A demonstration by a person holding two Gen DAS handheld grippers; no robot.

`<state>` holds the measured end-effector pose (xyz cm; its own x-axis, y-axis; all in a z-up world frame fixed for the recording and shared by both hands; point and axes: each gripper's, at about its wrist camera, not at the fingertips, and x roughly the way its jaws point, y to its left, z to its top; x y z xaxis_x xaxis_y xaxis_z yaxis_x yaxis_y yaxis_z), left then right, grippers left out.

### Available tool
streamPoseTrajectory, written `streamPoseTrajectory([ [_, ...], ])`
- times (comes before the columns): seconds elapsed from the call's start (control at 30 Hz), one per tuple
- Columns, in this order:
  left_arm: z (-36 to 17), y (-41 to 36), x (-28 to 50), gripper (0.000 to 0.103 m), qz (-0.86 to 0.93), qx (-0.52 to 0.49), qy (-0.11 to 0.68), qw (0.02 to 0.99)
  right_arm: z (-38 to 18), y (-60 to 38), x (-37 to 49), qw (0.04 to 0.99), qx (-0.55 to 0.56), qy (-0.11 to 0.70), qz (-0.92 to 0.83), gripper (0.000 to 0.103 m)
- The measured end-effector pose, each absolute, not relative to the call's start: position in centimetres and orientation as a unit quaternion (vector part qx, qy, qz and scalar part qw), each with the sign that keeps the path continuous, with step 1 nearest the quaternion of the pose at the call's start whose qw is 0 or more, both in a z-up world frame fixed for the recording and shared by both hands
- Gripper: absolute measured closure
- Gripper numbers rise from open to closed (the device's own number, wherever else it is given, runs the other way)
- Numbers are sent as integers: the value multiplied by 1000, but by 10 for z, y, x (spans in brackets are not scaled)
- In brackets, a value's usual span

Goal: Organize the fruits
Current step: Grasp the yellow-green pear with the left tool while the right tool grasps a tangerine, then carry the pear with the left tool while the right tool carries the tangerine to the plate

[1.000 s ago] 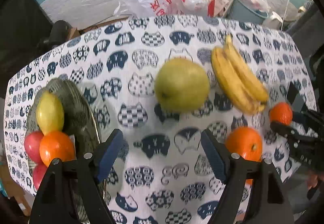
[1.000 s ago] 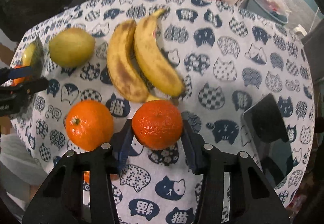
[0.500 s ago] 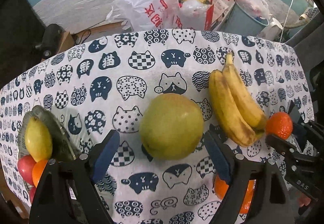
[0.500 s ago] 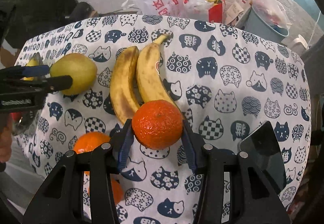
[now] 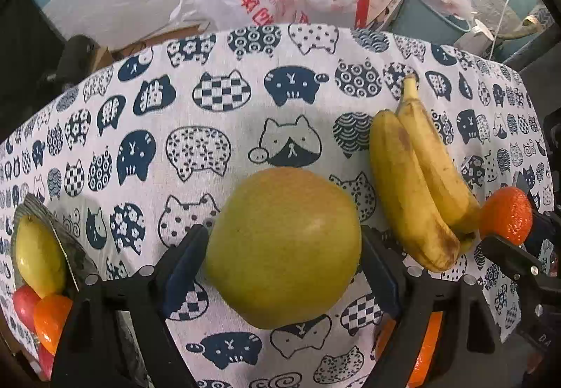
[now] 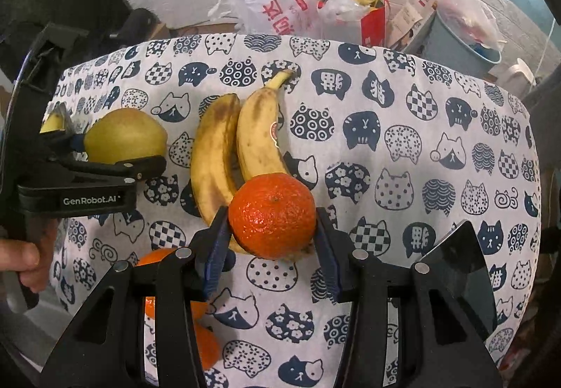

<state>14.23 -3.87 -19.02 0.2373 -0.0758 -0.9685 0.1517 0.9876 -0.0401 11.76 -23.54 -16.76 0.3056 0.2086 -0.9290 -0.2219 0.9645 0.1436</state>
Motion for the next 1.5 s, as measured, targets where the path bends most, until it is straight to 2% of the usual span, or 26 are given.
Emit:
streamPoseTrajectory([
  [0.03, -190, -39, 143, 29, -81, 22, 612, 787, -168, -235, 118, 808, -6, 574, 133, 57],
  [0.37, -183, -42, 131, 29, -77, 35, 605, 792, -169, -233, 118, 811, -16, 570, 131, 57],
  [0.87, -136, -31, 94, 29, -81, 34, 576, 813, -146, -221, 112, 826, -25, 545, 139, 57],
  [1.5, -93, 26, 50, 29, -59, 4, 550, 833, -114, -160, 105, 835, -43, 516, 186, 57],
])
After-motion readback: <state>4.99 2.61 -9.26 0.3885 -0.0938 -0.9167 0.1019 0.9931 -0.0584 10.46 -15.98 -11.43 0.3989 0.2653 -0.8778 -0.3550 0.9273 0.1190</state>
